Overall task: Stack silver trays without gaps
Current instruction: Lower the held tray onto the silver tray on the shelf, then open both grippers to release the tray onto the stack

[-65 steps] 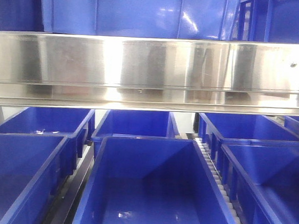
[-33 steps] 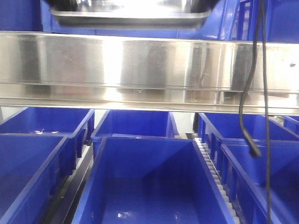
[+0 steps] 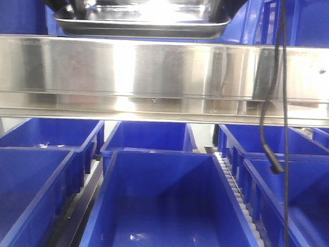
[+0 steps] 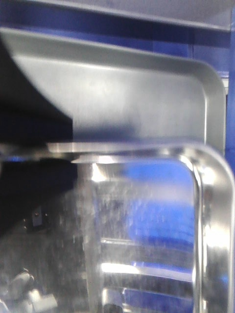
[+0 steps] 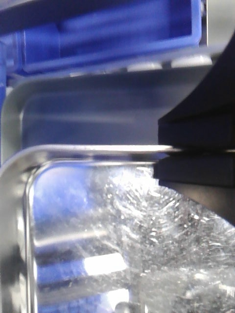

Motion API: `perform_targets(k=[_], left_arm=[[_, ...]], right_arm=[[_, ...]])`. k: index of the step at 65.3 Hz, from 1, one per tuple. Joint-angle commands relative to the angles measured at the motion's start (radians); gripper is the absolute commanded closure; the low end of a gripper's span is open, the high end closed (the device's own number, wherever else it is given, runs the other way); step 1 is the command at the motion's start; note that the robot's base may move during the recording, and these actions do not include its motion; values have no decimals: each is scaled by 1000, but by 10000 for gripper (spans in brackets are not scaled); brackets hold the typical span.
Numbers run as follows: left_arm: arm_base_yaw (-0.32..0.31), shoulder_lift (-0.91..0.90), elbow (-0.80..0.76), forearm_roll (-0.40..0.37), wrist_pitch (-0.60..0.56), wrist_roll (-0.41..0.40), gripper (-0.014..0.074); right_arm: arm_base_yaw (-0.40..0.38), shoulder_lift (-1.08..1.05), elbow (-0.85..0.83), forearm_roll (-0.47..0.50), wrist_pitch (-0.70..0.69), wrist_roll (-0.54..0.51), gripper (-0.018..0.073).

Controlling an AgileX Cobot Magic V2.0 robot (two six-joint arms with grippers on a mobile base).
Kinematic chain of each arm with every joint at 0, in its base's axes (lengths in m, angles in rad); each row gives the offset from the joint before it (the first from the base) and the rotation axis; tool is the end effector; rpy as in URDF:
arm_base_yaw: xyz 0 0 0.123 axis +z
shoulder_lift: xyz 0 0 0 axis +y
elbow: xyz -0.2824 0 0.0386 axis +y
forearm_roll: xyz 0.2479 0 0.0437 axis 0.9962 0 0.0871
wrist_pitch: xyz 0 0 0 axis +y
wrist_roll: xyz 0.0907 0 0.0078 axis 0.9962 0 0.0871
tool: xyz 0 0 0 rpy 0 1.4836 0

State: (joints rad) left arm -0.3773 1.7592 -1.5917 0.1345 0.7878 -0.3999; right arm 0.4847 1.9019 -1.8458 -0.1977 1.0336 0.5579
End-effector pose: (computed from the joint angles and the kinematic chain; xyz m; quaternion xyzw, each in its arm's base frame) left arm 0.3763 -0.1398 0.3260 0.0175 0.9370 -0.0736 0.3409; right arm 0.3851 0.1854 0.3320 0.0103 0.9555 0.0561 0.2895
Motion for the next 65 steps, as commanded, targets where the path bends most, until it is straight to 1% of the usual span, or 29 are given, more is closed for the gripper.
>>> perform_targets(k=[1,4,8,12,13,17,20,23,29,42,47,50,55,62,65], left_arm=[[-25,-9,-22,-76,-62,0,324],[-25,-9,-22,-76,-62,-4,273],[-25,-9,-22,-71,-62,-3,245],[-25,-9,-24,-51,-62,-23,246],[-25,-9,-25,-44,-59,-29,247],[-25,-9,-26,-16,-59,-45,247],[-25,-9,-29,5,-57,-55,247],[-25,-9,-29,20,-54,-57,247],[-25,-9,-29,27,-39,-57,247],[-25,-9,-34,29,-29,-57,247],[-25,-9,-57,29,5,-57,260],[-25,-9,-79,29,36,-57,298],[-25,-11,-131,29,82,-57,428],[-25,-11,-213,29,147,-55,632],[-25,-11,-245,29,176,-55,611]], right_arm=[[22,0,-15,54,-46,-11,634],[22,0,-15,54,-40,-11,626],[20,0,-15,47,-30,-11,554],[13,0,-15,48,-20,-11,442],[10,0,-15,48,-18,-11,398],[4,0,-15,48,-1,-11,295],[-4,0,-15,48,13,-11,245],[-11,0,-15,48,22,-11,222],[-23,0,-15,48,37,-11,221],[-24,-2,-15,43,37,-11,221],[-24,-10,-15,43,37,-11,223],[-24,-19,-15,43,37,-11,239],[-24,-38,-15,43,35,-11,320],[-22,-77,-15,43,27,-11,470],[-18,-99,-15,43,25,-11,526]])
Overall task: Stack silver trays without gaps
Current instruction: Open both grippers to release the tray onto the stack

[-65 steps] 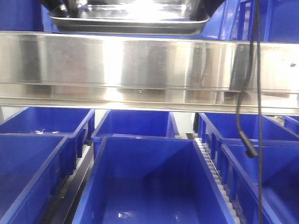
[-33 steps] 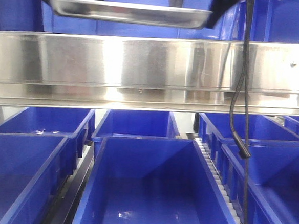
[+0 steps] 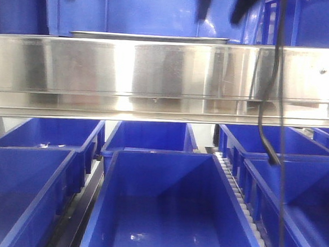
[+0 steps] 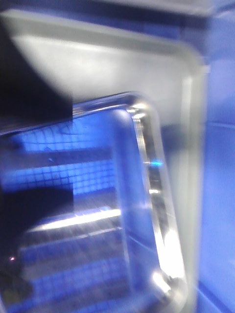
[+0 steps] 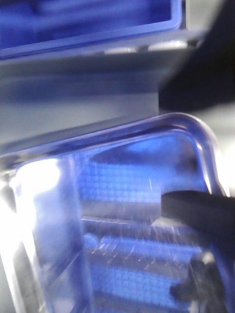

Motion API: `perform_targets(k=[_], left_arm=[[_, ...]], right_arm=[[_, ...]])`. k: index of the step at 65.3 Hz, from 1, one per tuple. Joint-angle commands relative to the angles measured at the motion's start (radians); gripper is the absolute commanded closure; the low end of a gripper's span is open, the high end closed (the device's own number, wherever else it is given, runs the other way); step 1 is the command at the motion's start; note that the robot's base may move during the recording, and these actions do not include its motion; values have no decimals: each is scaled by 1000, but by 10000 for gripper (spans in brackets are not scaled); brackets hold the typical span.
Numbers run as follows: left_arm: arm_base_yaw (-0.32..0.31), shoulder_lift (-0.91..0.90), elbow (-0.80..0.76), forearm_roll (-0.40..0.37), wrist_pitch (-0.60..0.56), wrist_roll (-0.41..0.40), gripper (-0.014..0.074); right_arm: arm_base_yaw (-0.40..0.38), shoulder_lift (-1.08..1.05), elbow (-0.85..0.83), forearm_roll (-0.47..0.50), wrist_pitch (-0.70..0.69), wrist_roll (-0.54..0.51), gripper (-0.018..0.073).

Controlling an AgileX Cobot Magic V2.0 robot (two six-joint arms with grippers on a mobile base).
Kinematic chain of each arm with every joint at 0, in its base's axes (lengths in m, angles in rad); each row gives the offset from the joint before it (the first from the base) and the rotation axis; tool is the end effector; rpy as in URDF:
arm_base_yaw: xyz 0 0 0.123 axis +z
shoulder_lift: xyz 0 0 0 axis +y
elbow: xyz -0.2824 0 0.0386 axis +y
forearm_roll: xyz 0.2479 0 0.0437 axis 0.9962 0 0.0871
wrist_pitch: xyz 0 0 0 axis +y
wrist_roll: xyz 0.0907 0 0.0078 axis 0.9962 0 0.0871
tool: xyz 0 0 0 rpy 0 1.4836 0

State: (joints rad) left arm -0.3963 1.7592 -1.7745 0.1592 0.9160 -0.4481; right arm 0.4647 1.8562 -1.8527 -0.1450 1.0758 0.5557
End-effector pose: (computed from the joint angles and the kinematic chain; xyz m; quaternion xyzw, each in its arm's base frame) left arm 0.3738 -0.1440 0.3753 -0.0023 0.9265 -0.0812 0.3675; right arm 0.3755 0.1753 0.3505 0.0287 0.9556 0.0771 0.2830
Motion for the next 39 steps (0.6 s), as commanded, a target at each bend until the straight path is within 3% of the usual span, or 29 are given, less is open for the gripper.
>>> perform_targets(k=[1,8,21,31,39], left_arm=[[-5,-11,-73,5,58,-7,603],[-5,-19,-146,3,130,-5,593],[-5,-101,-137,-44,135,-2,592],[-5,-219,5,-44,7,0,592],[-5,-331,175,-44,-135,2,592]], right_arm=[[2,-60,-9,-10,-20,-9,552],[8,-112,-9,-10,-41,-21,642],[33,-226,-9,-10,-67,-93,637],[48,-293,44,-11,-109,-142,637],[60,-375,180,-11,-234,-142,637]])
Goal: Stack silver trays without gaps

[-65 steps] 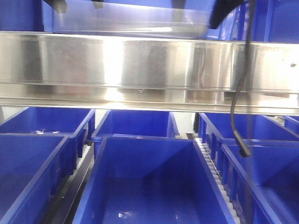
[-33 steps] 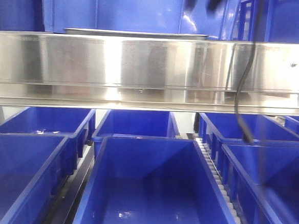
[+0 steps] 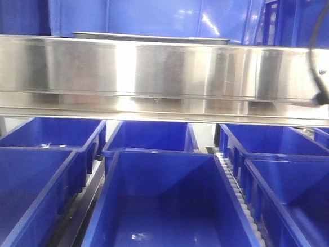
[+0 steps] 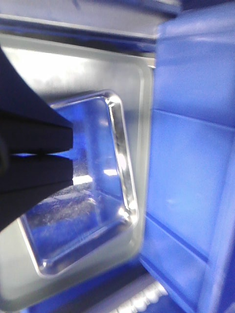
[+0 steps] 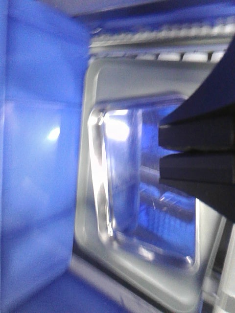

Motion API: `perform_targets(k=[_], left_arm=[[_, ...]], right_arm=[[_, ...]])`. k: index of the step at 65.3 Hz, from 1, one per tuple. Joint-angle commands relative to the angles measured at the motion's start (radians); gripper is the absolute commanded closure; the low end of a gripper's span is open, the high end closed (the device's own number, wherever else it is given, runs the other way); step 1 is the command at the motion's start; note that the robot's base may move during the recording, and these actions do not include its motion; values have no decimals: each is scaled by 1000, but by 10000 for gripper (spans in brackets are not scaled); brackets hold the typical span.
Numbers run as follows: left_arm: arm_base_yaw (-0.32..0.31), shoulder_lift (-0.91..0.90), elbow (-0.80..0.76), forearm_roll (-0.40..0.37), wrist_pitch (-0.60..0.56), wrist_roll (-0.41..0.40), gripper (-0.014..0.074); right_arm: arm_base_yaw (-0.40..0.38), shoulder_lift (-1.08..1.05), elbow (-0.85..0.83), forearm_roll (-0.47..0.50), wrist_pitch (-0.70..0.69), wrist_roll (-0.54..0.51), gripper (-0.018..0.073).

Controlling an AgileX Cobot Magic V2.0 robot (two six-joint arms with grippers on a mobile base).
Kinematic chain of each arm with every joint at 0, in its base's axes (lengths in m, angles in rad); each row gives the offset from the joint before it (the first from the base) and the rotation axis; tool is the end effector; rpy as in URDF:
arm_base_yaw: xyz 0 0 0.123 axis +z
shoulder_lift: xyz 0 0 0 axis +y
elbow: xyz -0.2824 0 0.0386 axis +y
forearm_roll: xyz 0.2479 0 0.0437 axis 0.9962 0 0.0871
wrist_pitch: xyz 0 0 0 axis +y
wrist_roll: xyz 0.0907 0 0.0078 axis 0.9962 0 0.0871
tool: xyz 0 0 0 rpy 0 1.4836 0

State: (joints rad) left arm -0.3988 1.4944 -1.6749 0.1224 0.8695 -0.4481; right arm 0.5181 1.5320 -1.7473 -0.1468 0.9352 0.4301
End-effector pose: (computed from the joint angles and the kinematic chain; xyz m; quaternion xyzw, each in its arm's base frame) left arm 0.3054 -0.1195 0.4439 -0.0086 0.8833 -0.1366 0.4484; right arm 0.2951 0.1559 0.4492 -0.0513 0.8882 0.1415 0.4341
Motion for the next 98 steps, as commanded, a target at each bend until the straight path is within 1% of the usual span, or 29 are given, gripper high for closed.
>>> perform_targets(k=[1,5,8,11,17,24,29,35,39,47,51,60,73,82,98], left_arm=[[-3,-78,105,-7,-106,2,592],[-3,-138,194,-7,-184,2,592],[-3,-179,265,-7,-248,6,592],[-3,-219,332,-10,-316,28,592],[-7,-291,458,-23,-405,84,592],[-9,-387,589,-23,-506,102,592],[-9,-448,678,-23,-550,102,592],[-9,-534,782,-23,-604,105,592],[-9,-606,862,-23,-660,105,592],[-9,-759,1021,28,-793,108,592],[-9,-835,1093,49,-835,108,592],[-9,-970,1190,60,-849,108,592],[-9,-1088,1205,60,-851,108,592],[-9,-1120,1205,60,-851,108,592],[-7,-1122,1205,60,-851,108,592]], right_arm=[[8,-61,91,-10,-109,-16,637],[15,-108,169,-10,-174,-16,637],[22,-151,243,-12,-247,-20,637],[24,-185,301,-16,-312,-20,637],[24,-263,434,-16,-415,-20,637],[24,-349,579,-16,-531,-21,637],[24,-415,686,-24,-610,-31,637],[24,-495,803,-30,-675,-51,637],[24,-543,880,-30,-700,-67,637],[24,-659,1010,-43,-731,-67,637],[24,-713,1054,-46,-757,-67,637],[24,-828,1104,-53,-775,-67,637],[24,-919,1106,-53,-771,-67,637],[24,-935,1106,-53,-789,-67,637],[24,-935,1106,-53,-805,-67,637]])
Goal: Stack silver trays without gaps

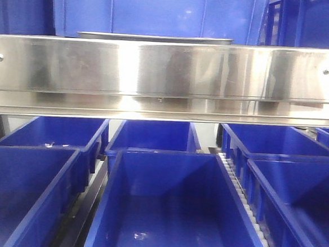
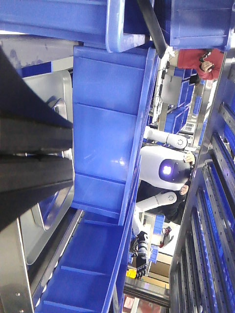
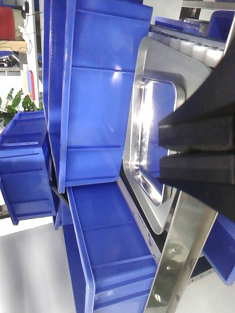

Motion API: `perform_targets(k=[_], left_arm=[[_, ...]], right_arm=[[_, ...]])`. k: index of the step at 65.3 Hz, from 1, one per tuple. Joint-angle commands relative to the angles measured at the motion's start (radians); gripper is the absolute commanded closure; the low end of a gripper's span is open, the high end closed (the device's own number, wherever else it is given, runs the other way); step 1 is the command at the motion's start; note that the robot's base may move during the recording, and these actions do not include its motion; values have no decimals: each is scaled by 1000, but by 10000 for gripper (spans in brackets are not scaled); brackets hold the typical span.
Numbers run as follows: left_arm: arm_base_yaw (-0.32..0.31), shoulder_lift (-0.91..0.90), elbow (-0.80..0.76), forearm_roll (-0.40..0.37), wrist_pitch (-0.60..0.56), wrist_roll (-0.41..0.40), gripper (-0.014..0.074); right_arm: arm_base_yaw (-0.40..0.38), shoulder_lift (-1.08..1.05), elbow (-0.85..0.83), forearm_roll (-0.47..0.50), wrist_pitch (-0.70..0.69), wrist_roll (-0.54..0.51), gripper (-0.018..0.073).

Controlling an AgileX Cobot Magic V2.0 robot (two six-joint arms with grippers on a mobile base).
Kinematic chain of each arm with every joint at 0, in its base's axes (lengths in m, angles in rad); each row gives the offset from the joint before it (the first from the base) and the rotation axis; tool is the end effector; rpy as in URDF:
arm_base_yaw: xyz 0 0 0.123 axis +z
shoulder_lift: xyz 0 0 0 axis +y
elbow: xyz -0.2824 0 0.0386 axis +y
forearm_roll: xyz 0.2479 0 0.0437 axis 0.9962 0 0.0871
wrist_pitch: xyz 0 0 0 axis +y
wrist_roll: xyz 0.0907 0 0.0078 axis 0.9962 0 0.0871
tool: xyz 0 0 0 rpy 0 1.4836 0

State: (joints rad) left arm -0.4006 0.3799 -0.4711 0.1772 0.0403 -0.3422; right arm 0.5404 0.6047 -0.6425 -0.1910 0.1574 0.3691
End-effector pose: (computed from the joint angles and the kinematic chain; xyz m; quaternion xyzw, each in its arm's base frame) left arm 0.0786 -0.0326 0.3421 0.0744 0.6522 -0.2083 0.7251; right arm 0.1100 0.0628 0.3655 -0.1182 0.7077 0.2356 0.6555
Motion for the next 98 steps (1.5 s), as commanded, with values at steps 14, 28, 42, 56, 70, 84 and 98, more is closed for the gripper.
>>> perform_targets(k=[14,28,42,56,70,84,98], left_arm=[[-5,-7,1,5,-22,2,592],[-5,-7,1,5,-22,2,592],[-5,-7,1,5,-22,2,592],[-5,-7,1,5,-22,2,592],[-5,-7,1,5,-22,2,592],[-5,-7,1,5,-22,2,592],[-5,-7,1,5,-22,2,592]], right_arm=[[2,-7,4,-9,-34,-6,637],[-97,-110,109,185,-99,-343,637],[-371,-320,284,273,-157,-525,637],[-530,-479,440,273,-151,-502,637],[-547,-562,557,273,-141,-484,637],[-547,-605,642,273,-150,-421,637],[-547,-605,642,273,-78,-421,637]])
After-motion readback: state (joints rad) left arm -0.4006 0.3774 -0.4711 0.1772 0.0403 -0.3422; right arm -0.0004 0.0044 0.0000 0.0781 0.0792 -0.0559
